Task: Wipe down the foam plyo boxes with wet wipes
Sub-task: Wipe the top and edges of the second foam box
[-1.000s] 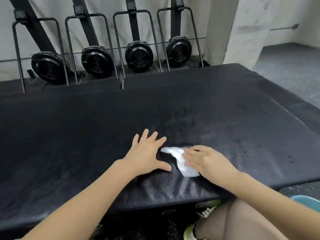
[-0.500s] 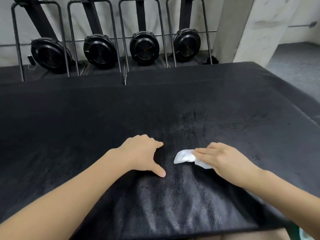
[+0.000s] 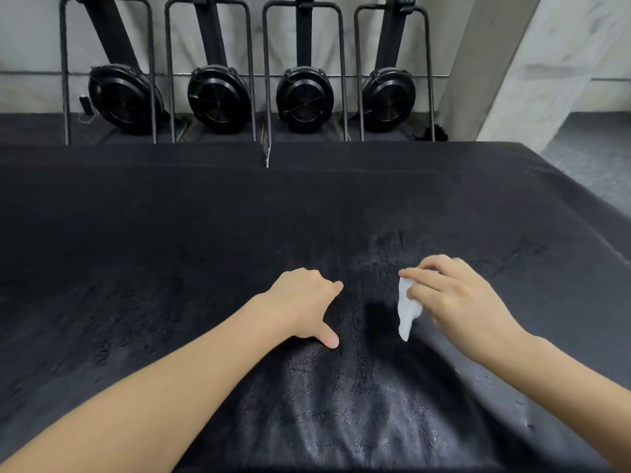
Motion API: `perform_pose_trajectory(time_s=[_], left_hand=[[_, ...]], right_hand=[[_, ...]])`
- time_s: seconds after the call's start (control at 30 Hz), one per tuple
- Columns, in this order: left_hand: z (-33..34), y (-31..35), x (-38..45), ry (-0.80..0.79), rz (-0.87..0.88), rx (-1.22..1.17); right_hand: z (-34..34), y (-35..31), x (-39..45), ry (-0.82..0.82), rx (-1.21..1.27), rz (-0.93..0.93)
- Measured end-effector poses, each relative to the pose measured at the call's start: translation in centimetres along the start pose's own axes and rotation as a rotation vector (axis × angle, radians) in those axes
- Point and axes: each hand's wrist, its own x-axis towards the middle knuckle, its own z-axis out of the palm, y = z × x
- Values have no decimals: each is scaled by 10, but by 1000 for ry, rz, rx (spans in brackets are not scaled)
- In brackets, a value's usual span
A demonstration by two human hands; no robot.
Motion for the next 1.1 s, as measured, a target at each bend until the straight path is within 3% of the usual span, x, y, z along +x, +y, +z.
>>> perform_pose_trajectory(time_s=[0.1, 0.27, 0.4, 0.5, 0.6, 0.73, 0.8, 0.9, 1.1], left_hand=[[-1, -1, -3, 22, 2, -6], [0, 4, -9, 13, -17, -28], [-8, 25, -21, 155, -1, -476], [-9, 53, -17, 307, -23, -599], [1, 67, -2, 290, -68, -654], [13, 69, 13, 404, -92, -786], [12, 69, 12, 431, -78, -978], [7, 69, 9, 373, -43, -1221], [3, 64, 5, 259, -24, -1426]], right_hand=[[4, -10, 4, -28, -51, 0], [13, -27, 4, -155, 118, 98], [6, -39, 7, -269, 307, 325], [0, -39, 8, -262, 352, 509], [-3, -35, 2, -215, 437, 639], [-2, -24, -11, -89, 556, 747], [1, -22, -16, -18, 690, 792], [3, -24, -14, -41, 963, 849], [-6, -22, -4, -137, 1481, 838]])
